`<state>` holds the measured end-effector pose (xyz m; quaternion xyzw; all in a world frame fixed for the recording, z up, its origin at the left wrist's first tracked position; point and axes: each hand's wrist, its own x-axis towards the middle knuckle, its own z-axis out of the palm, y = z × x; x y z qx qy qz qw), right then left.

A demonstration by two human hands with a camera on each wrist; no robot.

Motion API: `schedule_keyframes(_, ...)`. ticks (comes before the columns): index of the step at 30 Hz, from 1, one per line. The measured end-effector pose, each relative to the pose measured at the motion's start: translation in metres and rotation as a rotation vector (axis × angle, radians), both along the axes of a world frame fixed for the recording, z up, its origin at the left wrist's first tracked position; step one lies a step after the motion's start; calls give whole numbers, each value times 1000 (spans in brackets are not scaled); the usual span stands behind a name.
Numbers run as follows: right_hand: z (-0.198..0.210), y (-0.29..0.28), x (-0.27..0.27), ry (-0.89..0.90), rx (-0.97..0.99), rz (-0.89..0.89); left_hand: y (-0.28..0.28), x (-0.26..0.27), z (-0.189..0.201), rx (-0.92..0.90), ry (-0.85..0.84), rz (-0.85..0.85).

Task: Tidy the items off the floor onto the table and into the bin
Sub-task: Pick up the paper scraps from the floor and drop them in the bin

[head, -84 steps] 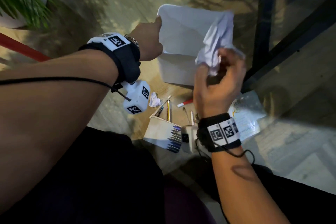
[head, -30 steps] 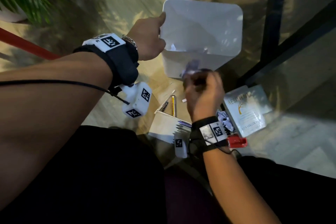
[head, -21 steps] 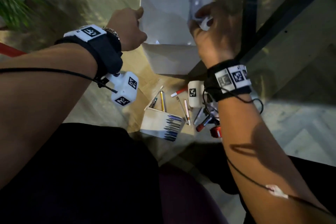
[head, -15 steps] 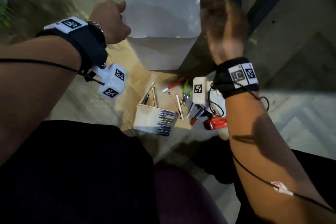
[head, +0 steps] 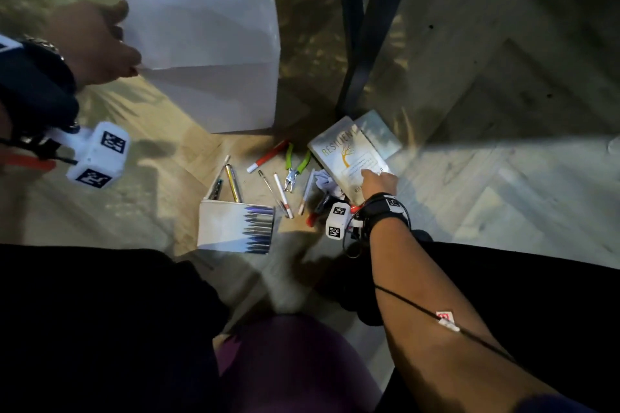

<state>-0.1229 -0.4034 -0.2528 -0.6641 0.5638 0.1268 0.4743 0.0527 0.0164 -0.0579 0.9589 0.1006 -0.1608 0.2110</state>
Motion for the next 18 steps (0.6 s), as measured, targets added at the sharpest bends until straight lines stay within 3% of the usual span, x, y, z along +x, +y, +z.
schedule_keyframes(4, -12, -14, 4, 111, 38, 41, 2, -1, 0, 12, 40, 25)
schedule_keyframes(7, -44, -37, 0, 160, 121, 35, 1, -4, 3, 24, 1, 28)
schedule_keyframes(10, -29, -36, -6, 70, 156, -79, 1, -2, 3, 85, -38, 2)
schedule_keyframes(13, -4, -26, -7, -40, 159, -55, 0, -2, 7, 135, -58, -38)
schedule_keyframes(18, 1, 5, -23, -276, 442, -111, -2, -4, 11, 160, -58, -79)
